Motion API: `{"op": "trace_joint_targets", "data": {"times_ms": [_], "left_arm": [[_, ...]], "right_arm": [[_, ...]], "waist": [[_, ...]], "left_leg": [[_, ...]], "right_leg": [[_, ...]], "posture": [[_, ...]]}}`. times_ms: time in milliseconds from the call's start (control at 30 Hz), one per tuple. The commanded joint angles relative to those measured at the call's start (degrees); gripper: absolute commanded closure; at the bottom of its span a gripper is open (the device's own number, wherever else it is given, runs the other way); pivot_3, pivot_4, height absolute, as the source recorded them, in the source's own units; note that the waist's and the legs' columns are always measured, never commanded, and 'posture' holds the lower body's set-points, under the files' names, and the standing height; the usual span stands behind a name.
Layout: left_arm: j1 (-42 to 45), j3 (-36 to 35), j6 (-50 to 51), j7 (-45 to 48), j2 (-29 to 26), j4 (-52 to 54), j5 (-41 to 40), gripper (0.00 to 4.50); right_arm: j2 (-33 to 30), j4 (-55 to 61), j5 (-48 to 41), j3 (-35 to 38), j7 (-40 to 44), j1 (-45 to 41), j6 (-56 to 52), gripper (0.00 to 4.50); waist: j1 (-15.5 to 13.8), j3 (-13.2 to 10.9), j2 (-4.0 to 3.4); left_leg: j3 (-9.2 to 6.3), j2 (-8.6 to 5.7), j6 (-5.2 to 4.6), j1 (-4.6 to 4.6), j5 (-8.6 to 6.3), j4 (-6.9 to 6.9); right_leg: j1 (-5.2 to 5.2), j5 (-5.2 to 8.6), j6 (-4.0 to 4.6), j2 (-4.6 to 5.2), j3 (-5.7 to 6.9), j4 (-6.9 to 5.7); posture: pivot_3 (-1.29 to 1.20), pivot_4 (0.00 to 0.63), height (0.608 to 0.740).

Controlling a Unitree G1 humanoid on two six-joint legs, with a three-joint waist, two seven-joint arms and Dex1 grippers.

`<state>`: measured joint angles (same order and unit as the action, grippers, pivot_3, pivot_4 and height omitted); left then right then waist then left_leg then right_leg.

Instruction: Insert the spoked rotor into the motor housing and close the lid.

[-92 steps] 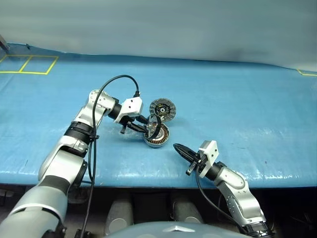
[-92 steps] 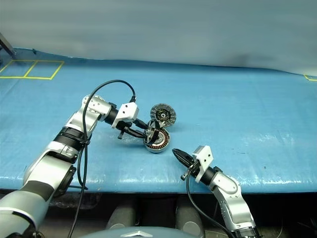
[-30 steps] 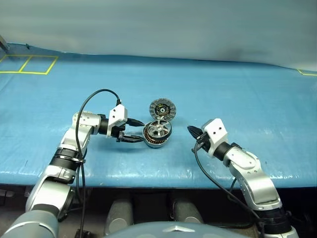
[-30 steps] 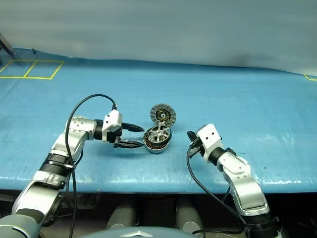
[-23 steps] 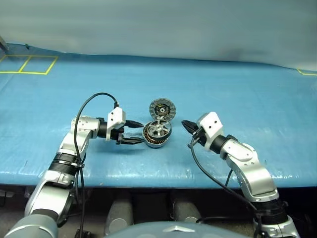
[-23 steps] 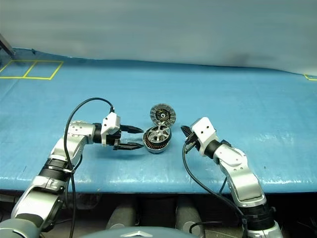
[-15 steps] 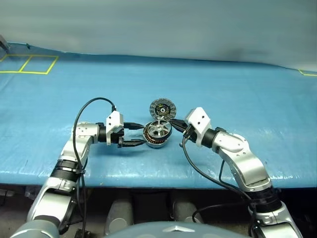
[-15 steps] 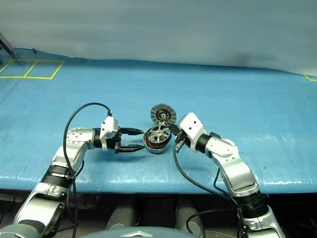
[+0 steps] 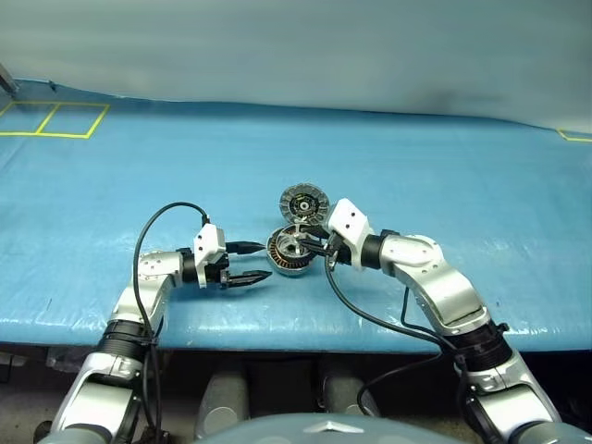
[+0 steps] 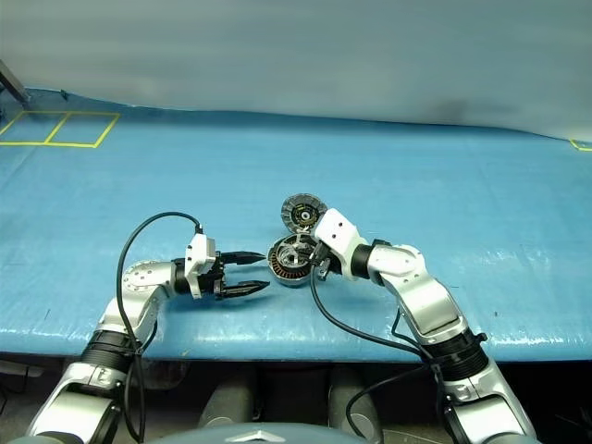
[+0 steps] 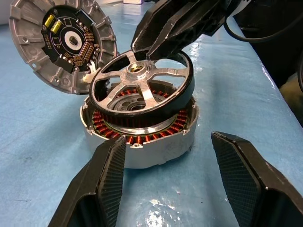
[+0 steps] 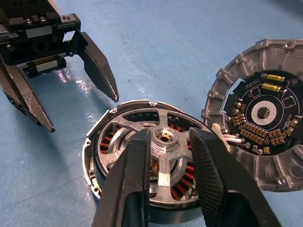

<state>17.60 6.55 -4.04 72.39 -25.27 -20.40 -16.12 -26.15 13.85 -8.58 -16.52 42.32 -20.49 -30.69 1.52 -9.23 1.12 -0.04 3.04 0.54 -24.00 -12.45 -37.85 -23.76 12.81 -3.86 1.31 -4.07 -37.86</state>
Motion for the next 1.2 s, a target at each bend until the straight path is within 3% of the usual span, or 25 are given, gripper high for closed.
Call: {"op": "trace_joint_targets", "data": {"times_ms": [33, 933, 1067, 1200], "left_arm": [[-0.2, -1.0, -1.2, -0.7, 0.1, 0.7, -0.6, 1.38], [-1.3, -0.8, -1.2, -2.7, -0.6, 2.0, -0.2, 1.38], [-1.4, -0.9, -1.3, -2.9, -0.6, 2.1, -0.2, 1.38], [-1.5, -1.0, -1.3, -3.0, -0.7, 2.0, -0.3, 1.38]], "right_arm": [[0.2, 0.3, -0.1, 0.2, 0.3, -1.6, 0.0, 3.30], [3.9, -4.3, 0.3, -0.5, -0.6, -3.1, -2.5, 3.30], [4.2, -4.1, -0.1, 0.1, -0.8, -3.0, -2.9, 4.04], [4.4, -3.6, -0.7, 0.3, -1.0, -3.0, -2.8, 4.09]], "waist": [[0.0, 0.0, 0.00], [0.1, 0.0, 0.00], [0.2, 0.0, 0.00], [0.2, 0.0, -0.01]], "left_leg": [[0.00, 0.00, 0.00, 0.00, 0.00, 0.01], [0.00, 0.00, 0.00, 0.00, 0.00, 0.08], [0.00, 0.00, 0.00, 0.00, 0.00, 0.10], [0.00, 0.00, 0.00, 0.00, 0.00, 0.13]], "right_leg": [[0.00, 0.00, 0.00, 0.00, 0.00, 0.00], [-0.03, 0.01, 0.02, 0.01, 0.01, 0.03], [-0.03, 0.02, 0.03, 0.01, 0.01, 0.04], [-0.04, 0.02, 0.04, 0.01, 0.01, 0.06]], "posture": [[0.00, 0.150, 0.740], [0.00, 0.150, 0.740], [0.00, 0.150, 0.740], [0.00, 0.150, 0.740]]}}
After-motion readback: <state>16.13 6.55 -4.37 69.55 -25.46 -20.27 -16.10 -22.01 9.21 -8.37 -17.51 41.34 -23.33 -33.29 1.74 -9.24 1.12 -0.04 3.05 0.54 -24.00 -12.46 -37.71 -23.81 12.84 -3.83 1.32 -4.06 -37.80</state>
